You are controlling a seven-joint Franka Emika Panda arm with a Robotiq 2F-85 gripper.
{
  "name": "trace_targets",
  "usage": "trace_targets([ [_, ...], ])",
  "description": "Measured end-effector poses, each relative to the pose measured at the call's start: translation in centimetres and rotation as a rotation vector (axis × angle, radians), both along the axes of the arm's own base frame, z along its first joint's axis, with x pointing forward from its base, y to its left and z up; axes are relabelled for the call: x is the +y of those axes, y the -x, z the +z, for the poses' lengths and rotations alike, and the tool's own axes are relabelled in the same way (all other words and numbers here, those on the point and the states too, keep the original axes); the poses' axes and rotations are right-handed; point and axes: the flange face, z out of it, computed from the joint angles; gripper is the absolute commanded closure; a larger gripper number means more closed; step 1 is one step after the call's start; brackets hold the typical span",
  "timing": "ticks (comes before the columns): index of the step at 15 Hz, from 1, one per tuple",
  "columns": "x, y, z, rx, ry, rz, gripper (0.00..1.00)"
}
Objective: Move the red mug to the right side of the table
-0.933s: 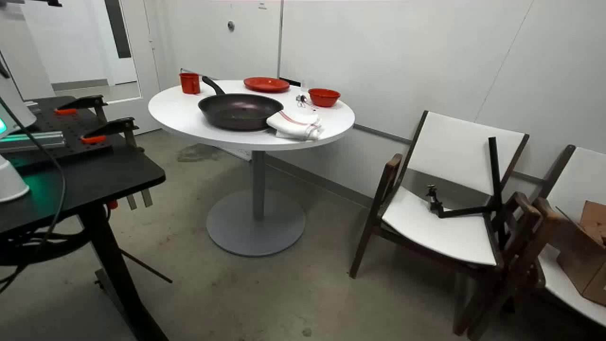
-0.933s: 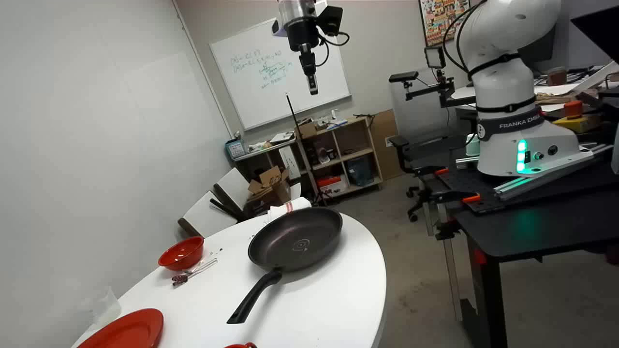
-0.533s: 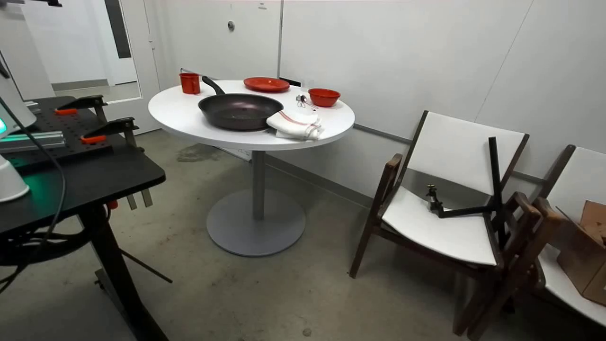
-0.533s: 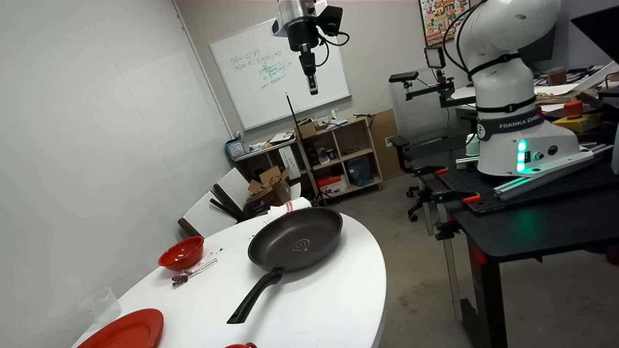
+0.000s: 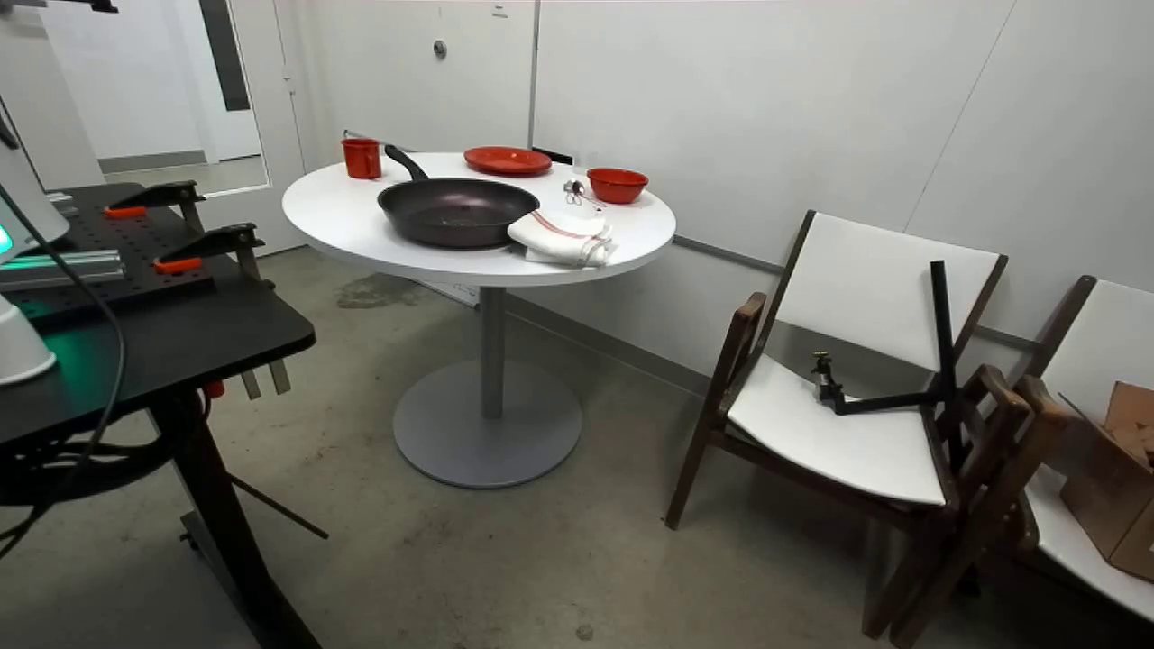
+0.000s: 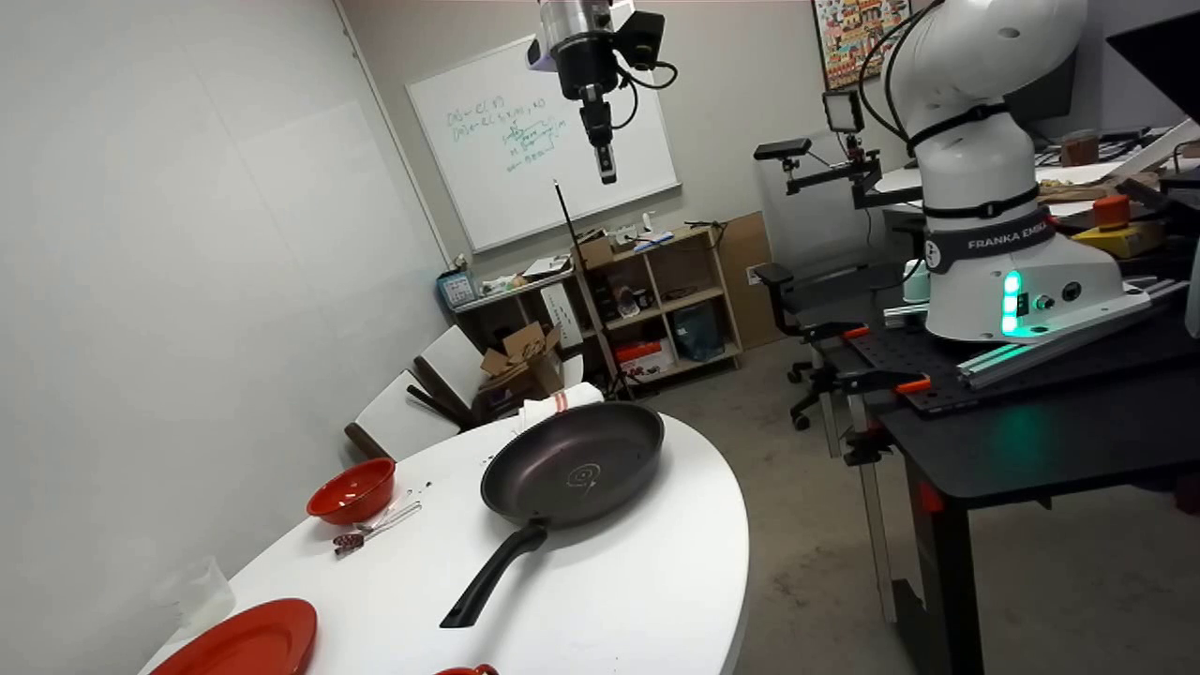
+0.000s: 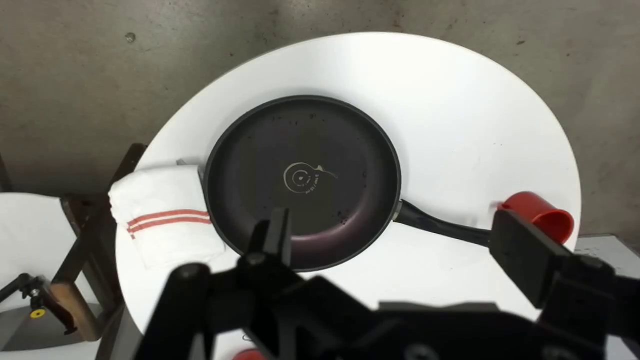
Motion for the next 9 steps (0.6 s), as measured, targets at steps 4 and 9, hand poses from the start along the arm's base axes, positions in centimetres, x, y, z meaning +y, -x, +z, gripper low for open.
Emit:
trace_targets([
  [4,0.6,-0.8,-0.3,0.013,0.005,0.013,0.0],
  [9,3.9,-4.1,-1.4,0.054,0.024,0.081,0.0],
])
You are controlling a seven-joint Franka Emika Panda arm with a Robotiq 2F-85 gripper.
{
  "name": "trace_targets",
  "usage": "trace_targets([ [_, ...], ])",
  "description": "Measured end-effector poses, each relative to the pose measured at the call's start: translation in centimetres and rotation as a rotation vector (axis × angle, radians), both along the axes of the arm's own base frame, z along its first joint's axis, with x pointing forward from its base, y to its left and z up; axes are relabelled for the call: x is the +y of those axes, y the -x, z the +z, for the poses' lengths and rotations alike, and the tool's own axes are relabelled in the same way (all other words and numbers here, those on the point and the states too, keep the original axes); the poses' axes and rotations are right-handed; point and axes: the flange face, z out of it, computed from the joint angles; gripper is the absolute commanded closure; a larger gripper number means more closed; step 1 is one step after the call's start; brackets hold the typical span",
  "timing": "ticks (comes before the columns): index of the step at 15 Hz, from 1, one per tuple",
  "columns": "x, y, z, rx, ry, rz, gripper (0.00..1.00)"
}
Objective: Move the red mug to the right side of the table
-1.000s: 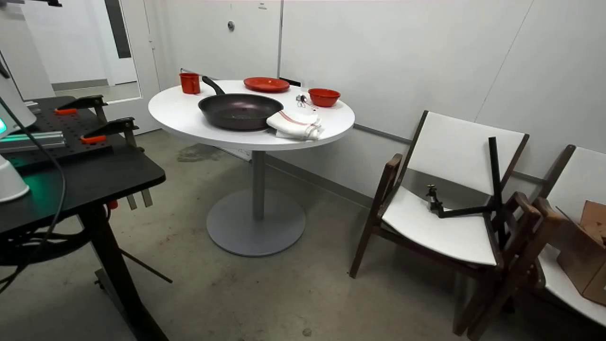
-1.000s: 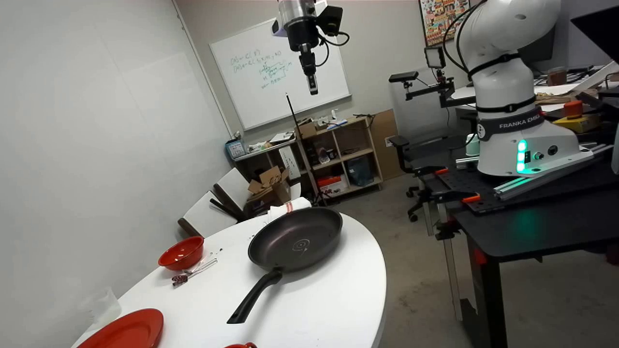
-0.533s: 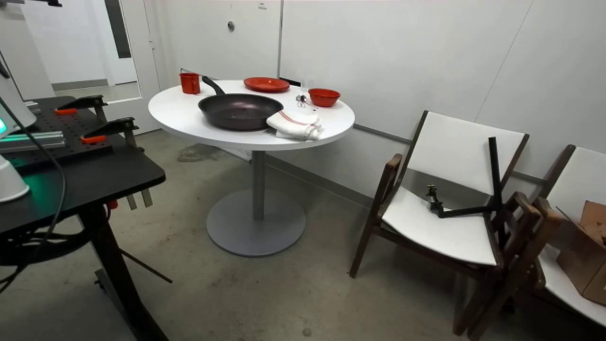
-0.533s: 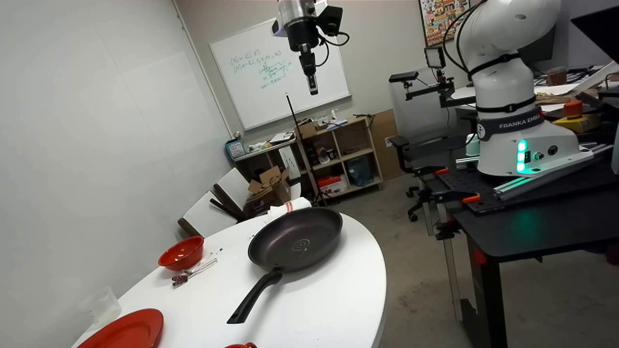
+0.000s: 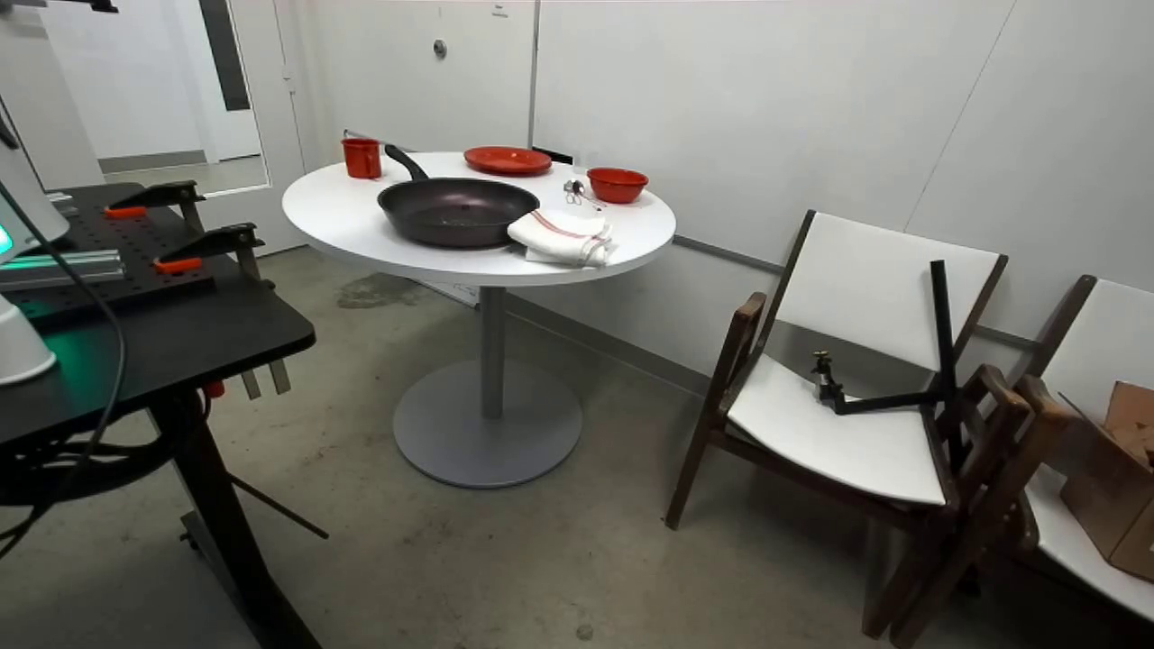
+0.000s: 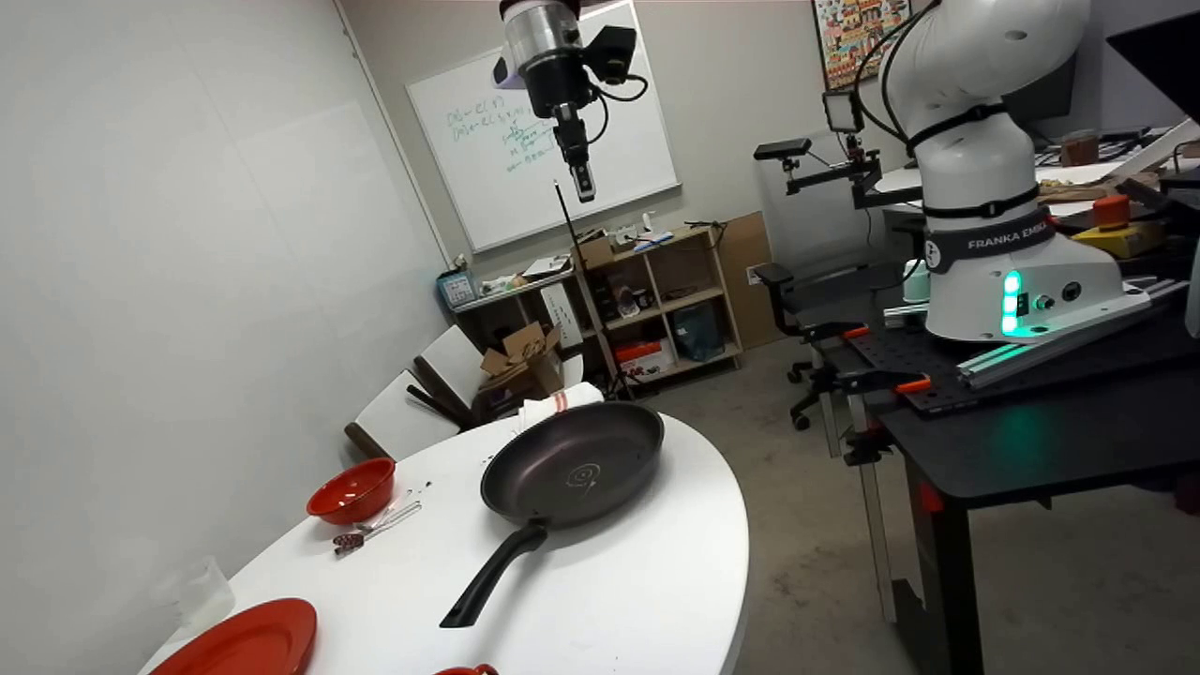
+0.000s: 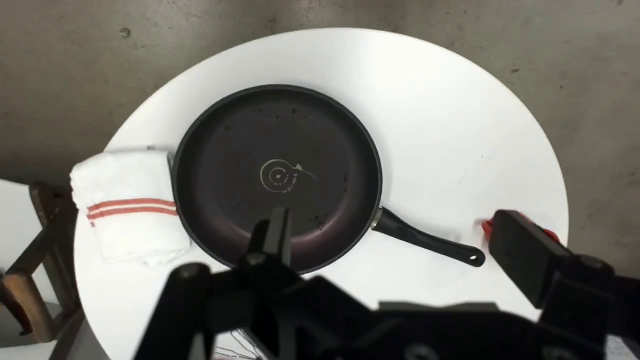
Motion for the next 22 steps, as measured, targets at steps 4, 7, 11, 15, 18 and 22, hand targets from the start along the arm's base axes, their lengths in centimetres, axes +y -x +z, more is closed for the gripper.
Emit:
trace_targets([
  [4,4.1,-3.5,-1.7,0.055,0.02,0.08,0.0],
  [7,7.7,-6.1,-3.4,0.112,0.039,0.152,0.0],
  [11,12.6,-8.9,-5.9,0.196,0.125,0.282,0.0],
  [15,17.5,-10.6,-8.2,0.278,0.241,0.428,0.0],
  [18,20.9,-11.4,-9.8,0.324,0.314,0.551,0.0],
  [22,24.8,-11.7,-11.7,0.349,0.375,0.682,0.0],
])
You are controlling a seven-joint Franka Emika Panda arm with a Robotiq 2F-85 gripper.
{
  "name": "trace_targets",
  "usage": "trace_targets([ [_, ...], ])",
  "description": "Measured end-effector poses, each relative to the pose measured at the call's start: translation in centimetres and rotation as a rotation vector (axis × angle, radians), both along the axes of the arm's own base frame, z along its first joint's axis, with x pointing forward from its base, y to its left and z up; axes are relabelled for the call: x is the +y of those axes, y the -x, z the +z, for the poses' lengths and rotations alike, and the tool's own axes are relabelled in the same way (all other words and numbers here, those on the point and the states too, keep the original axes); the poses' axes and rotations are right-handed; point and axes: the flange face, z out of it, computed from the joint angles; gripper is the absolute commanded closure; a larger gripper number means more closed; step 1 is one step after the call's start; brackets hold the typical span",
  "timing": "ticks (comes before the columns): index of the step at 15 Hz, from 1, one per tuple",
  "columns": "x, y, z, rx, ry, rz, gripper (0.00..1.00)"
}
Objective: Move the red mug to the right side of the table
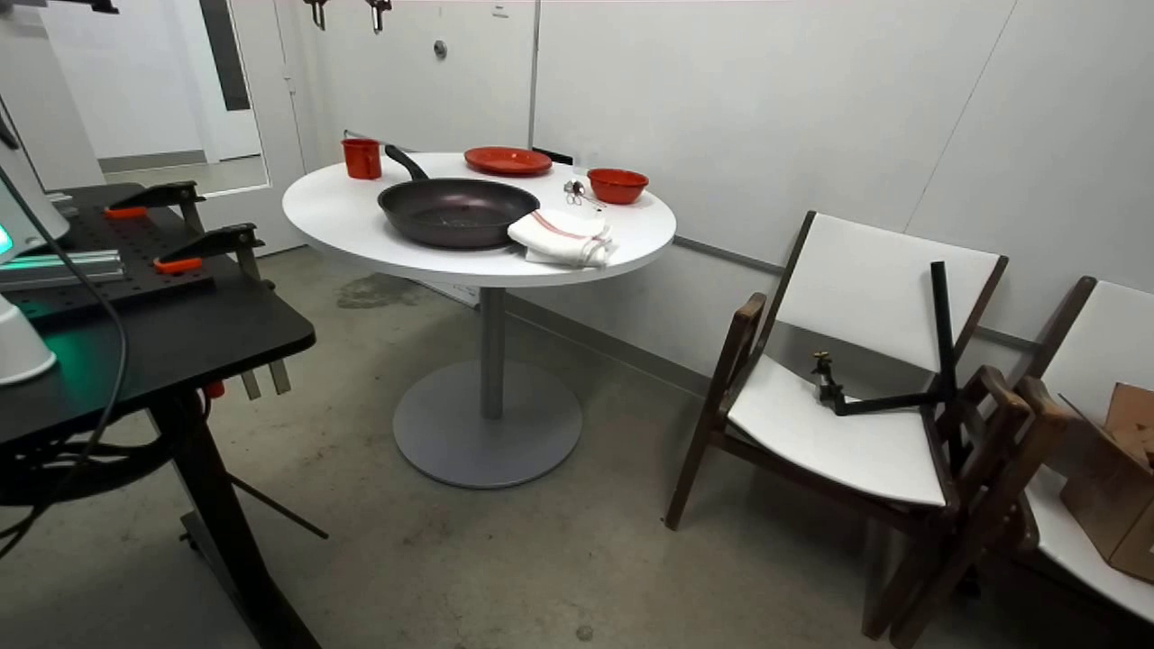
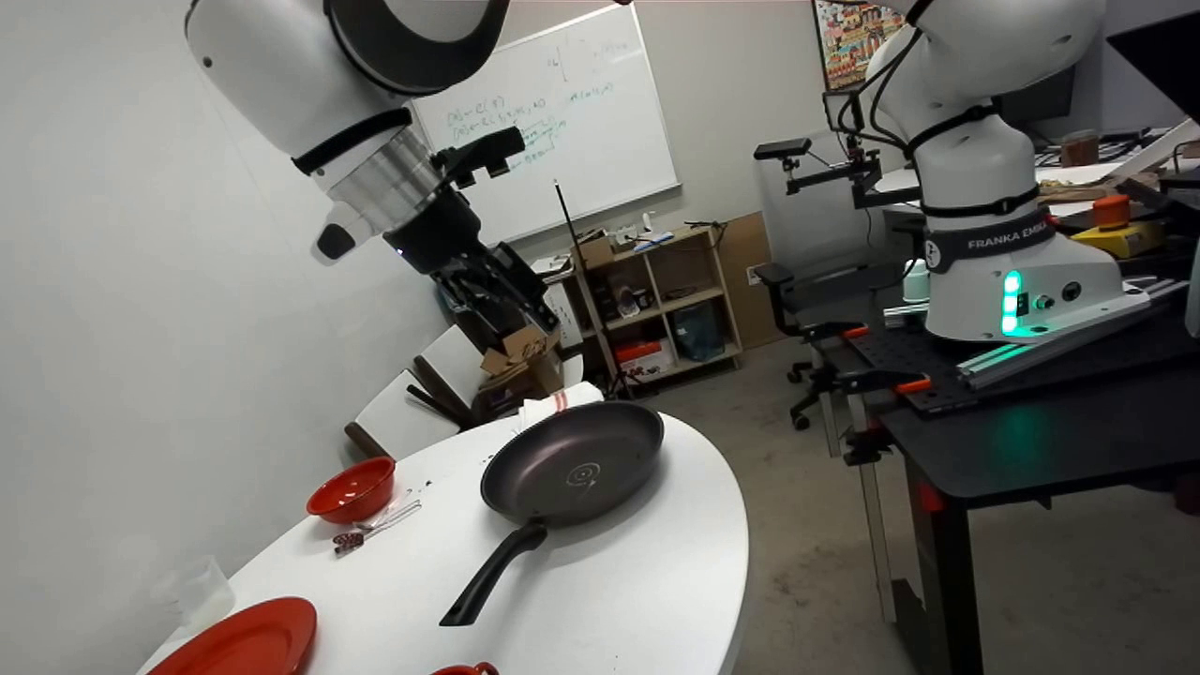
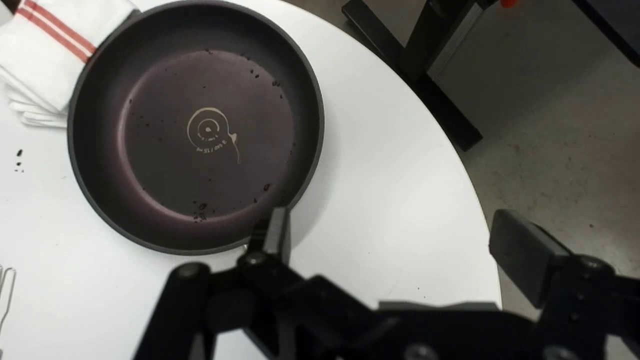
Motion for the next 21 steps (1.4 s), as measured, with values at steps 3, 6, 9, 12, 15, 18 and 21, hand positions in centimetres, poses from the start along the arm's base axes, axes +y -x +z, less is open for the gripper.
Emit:
trace_targets([
  [3,0.3,-0.2,-0.3,0.003,0.003,0.015,0.0],
  [6,0.2,-0.4,0.0,0.001,0.003,0.014,0.0],
  [9,0.2,-0.5,-0.1,-0.005,0.001,0.018,0.0],
  [12,1.1,-2.0,-0.7,-0.071,-0.041,0.086,0.0],
  [15,3.1,-4.1,-1.8,-0.131,-0.106,0.194,0.0],
  [18,5.4,-5.5,-2.9,-0.155,-0.165,0.295,0.0],
  [21,8.8,-6.1,-3.8,-0.176,-0.229,0.382,0.0],
])
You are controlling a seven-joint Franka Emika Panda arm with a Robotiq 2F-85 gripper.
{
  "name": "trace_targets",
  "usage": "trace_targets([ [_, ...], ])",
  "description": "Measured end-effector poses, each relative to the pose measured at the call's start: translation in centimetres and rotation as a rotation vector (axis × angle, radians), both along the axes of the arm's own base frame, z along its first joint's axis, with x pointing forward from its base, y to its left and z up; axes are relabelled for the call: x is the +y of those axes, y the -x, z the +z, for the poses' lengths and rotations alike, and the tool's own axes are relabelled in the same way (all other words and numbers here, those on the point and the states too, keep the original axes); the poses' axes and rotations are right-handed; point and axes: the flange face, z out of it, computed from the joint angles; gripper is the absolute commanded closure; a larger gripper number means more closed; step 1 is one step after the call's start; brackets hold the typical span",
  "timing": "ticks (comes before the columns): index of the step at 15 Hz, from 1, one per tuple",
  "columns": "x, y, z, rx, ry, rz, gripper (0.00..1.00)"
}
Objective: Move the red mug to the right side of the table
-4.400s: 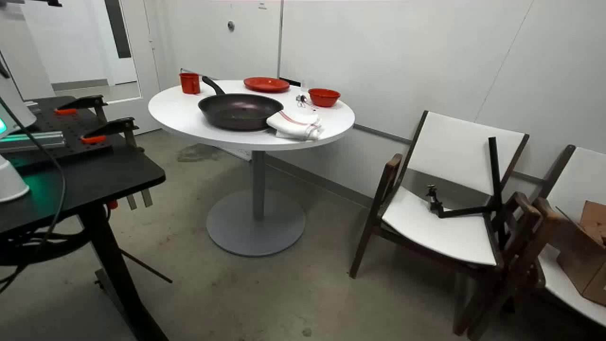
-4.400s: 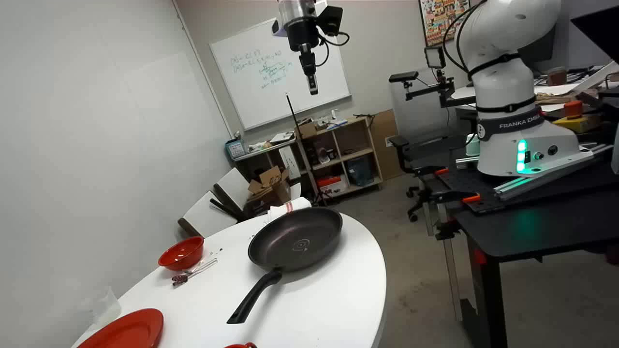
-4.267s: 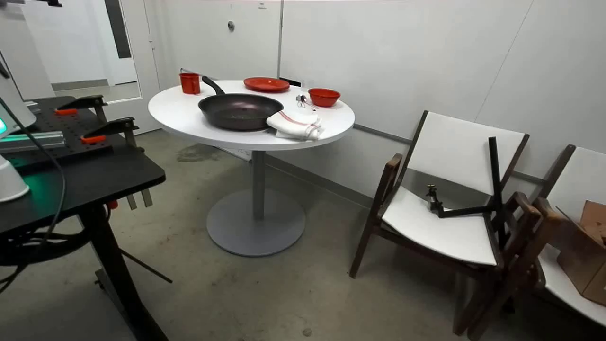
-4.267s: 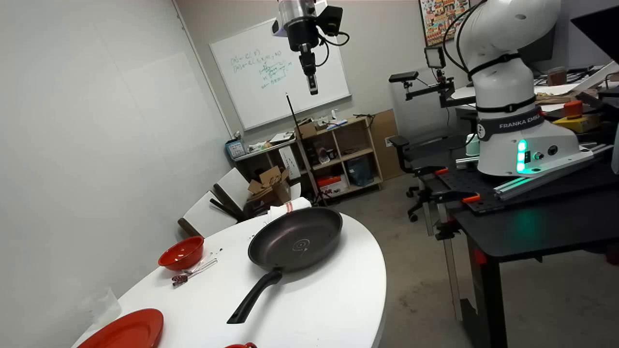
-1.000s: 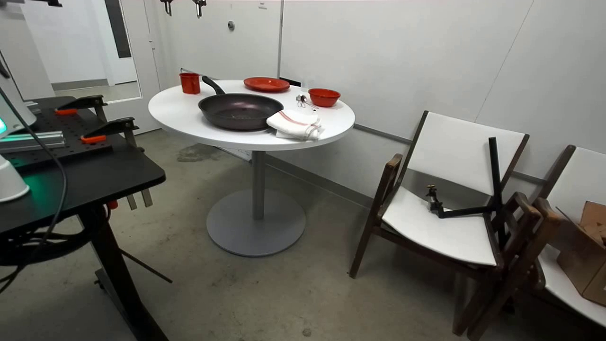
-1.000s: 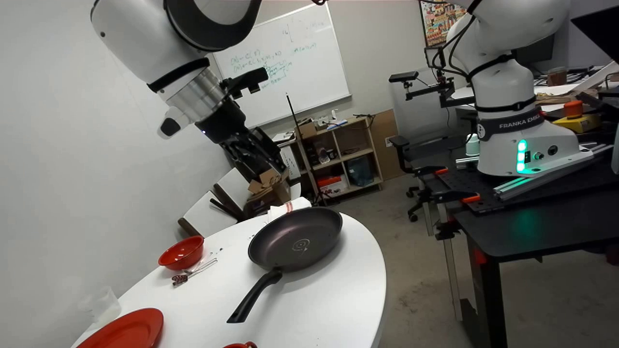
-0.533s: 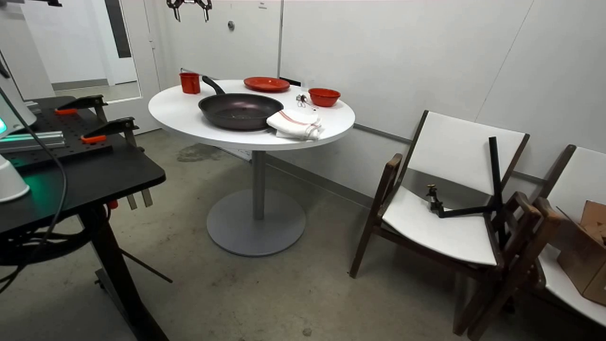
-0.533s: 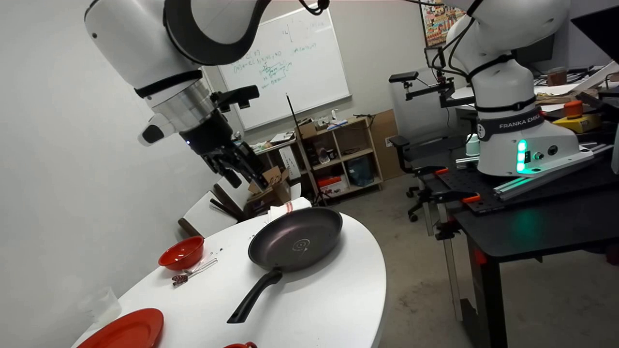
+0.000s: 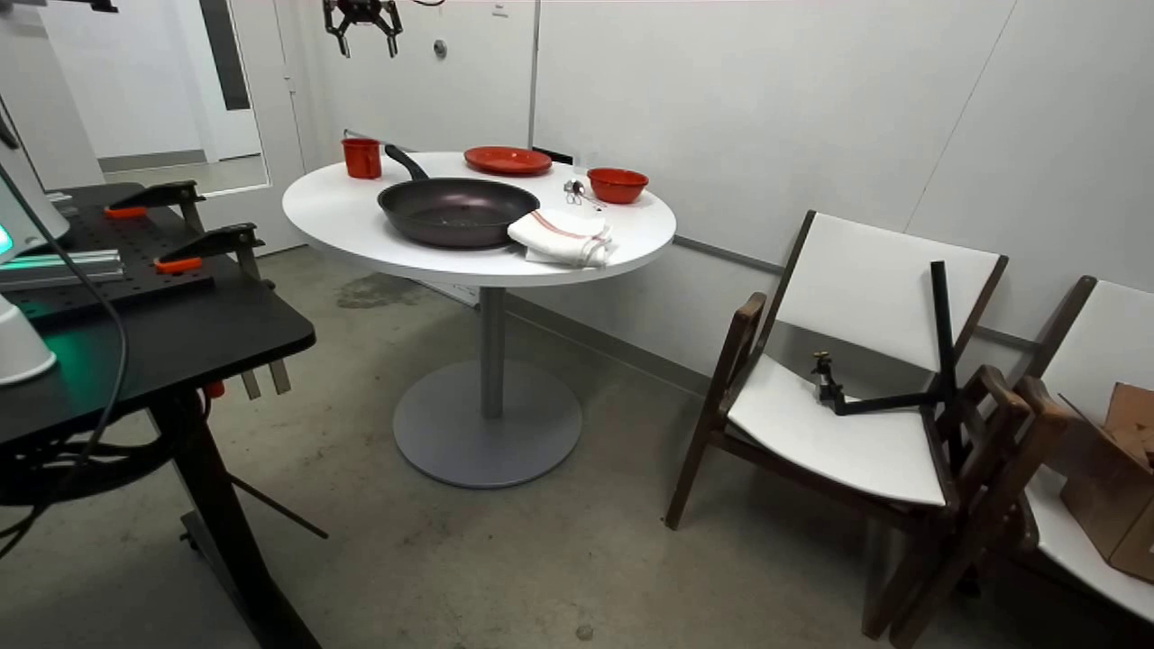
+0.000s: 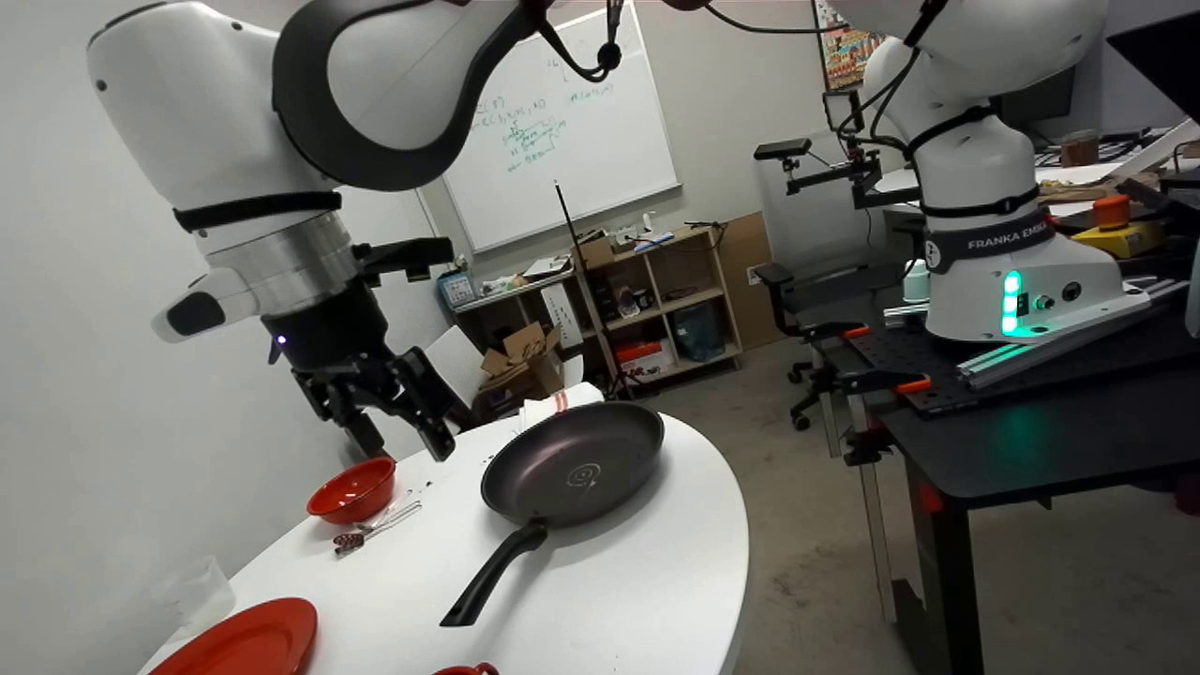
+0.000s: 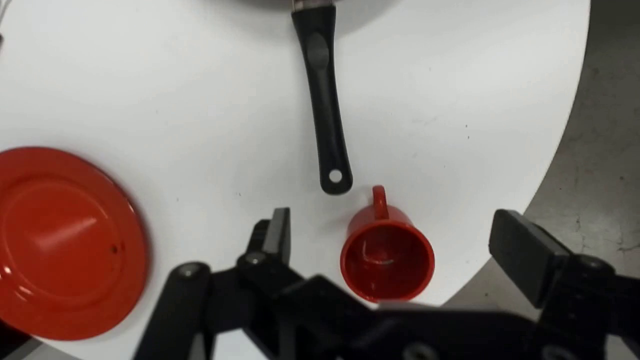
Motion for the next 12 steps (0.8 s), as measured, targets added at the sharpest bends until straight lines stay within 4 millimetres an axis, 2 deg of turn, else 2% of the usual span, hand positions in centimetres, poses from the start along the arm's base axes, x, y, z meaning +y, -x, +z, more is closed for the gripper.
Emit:
trace_targets([
  [3,3.2,-0.7,-0.7,-0.028,-0.081,0.054,0.0],
  [6,5.1,-1.9,-1.7,-0.05,-0.162,0.07,0.0],
  [9,5.7,-3.3,-3.4,-0.058,-0.236,0.06,0.0],
  [12,5.3,-4.7,-5.5,-0.052,-0.298,0.032,0.0],
])
